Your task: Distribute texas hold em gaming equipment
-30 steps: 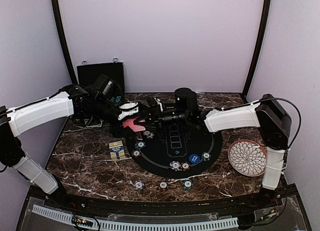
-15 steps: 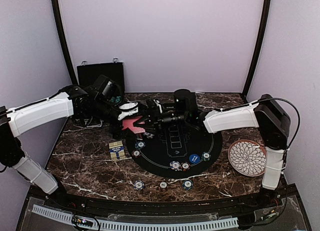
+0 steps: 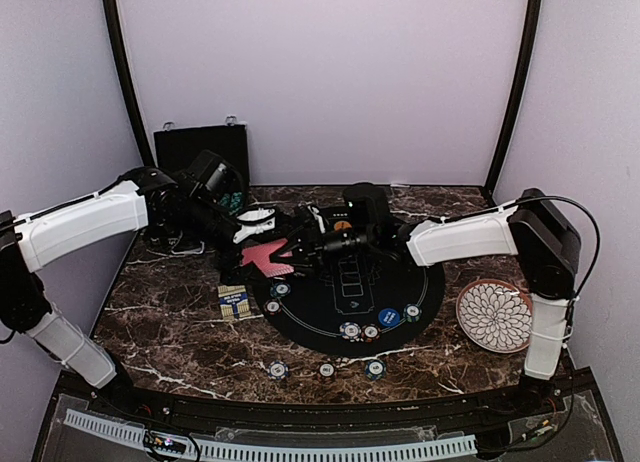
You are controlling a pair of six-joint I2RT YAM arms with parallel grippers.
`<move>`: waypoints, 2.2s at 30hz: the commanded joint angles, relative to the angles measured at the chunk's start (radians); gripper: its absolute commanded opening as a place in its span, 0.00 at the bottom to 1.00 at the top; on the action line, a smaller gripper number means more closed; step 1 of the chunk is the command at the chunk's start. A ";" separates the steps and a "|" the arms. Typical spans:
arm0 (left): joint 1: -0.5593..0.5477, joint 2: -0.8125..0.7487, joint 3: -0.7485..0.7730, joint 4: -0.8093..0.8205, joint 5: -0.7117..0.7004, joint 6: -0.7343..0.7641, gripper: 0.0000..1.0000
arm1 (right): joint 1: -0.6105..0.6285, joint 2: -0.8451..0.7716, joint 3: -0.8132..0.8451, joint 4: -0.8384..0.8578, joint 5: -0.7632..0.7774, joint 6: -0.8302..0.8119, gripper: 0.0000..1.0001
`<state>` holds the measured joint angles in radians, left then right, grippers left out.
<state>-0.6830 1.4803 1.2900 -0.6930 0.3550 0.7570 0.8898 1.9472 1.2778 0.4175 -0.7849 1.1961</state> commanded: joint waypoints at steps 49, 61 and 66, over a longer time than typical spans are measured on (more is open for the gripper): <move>-0.024 0.087 0.105 -0.008 -0.089 0.021 0.22 | 0.010 0.082 0.034 0.203 0.015 0.124 0.23; -0.024 0.064 0.099 -0.033 -0.064 0.008 0.79 | 0.001 0.085 -0.011 0.313 0.017 0.186 0.00; -0.024 0.085 0.129 -0.082 -0.039 0.006 0.87 | 0.003 0.090 -0.008 0.307 0.014 0.182 0.00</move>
<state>-0.7044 1.5757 1.3777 -0.7197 0.2752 0.7708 0.8940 2.0327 1.2686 0.6479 -0.7635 1.3716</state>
